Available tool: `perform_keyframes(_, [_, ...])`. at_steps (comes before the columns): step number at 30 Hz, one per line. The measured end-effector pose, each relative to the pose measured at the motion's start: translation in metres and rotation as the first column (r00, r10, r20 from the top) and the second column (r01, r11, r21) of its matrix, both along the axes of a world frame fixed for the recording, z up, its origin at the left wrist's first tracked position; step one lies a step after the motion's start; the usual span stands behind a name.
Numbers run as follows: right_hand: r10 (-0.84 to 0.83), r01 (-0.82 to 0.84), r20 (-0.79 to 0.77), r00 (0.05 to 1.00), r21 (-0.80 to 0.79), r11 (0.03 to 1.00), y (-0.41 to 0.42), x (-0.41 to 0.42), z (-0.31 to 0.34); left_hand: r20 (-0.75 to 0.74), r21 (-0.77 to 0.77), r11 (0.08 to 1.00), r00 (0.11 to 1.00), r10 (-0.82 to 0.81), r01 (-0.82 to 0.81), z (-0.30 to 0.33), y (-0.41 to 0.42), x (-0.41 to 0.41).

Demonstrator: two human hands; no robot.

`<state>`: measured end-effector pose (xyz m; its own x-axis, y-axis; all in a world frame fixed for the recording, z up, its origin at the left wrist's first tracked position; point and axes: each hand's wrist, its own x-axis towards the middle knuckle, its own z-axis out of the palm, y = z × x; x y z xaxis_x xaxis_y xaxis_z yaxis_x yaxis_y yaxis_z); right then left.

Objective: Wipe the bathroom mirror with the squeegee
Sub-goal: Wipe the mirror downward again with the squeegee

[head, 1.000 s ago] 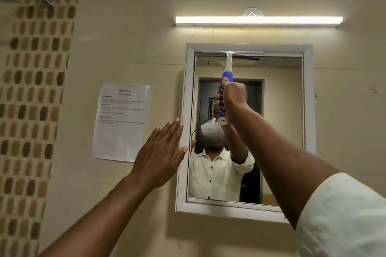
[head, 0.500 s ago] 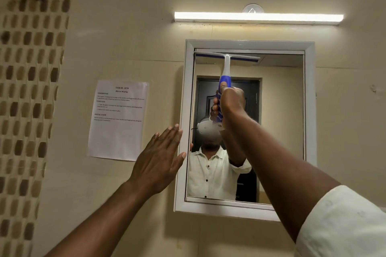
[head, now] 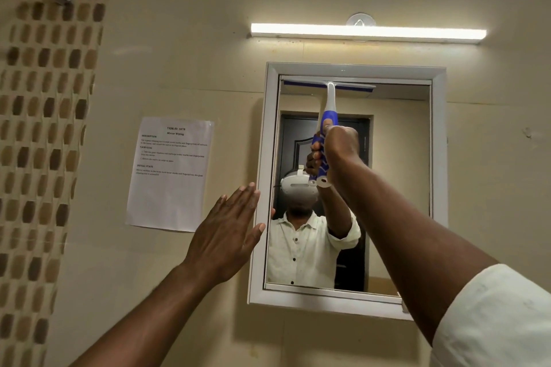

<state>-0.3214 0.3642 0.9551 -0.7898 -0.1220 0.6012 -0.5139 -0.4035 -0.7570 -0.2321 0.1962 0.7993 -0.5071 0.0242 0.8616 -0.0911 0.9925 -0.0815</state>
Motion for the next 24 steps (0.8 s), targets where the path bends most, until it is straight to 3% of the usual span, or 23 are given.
perform_keyframes(12, [-0.028,0.028,0.002,1.000,0.062,0.998,0.002,0.005,0.002,-0.001,0.018,1.000,1.000,-0.008,0.008,0.002,0.012,0.008])
perform_keyframes(24, [-0.034,0.029,0.034,0.999,0.137,0.990,0.003,0.004,-0.034,0.006,0.020,1.000,1.000,0.020,-0.020,-0.008,0.019,0.014])
